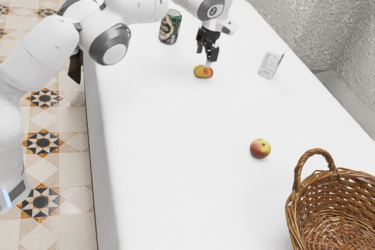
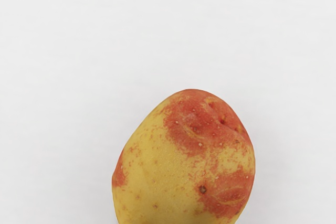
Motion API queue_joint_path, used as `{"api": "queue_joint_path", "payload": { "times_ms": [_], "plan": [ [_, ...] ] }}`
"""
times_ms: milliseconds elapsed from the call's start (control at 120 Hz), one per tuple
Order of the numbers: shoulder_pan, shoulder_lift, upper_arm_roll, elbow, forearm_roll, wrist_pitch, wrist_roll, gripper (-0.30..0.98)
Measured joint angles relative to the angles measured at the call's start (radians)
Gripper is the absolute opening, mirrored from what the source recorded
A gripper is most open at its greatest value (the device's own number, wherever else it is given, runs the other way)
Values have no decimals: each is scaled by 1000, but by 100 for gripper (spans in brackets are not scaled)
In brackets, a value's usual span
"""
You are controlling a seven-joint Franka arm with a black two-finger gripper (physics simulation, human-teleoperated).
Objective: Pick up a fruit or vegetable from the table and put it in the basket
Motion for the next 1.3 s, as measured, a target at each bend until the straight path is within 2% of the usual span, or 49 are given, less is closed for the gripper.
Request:
{"api": "queue_joint_path", "payload": {
  "times_ms": [783,917,1050,1183,1275,1300],
  "plan": [
    [7,76,-17,15,-5,39,58,68],
    [7,78,-17,15,-9,41,62,47],
    [10,84,-17,15,-8,44,63,34],
    [8,71,-17,15,-4,48,63,29],
    [-3,41,-16,15,2,47,62,14],
    [-8,29,-16,15,5,47,61,14]
  ]
}}
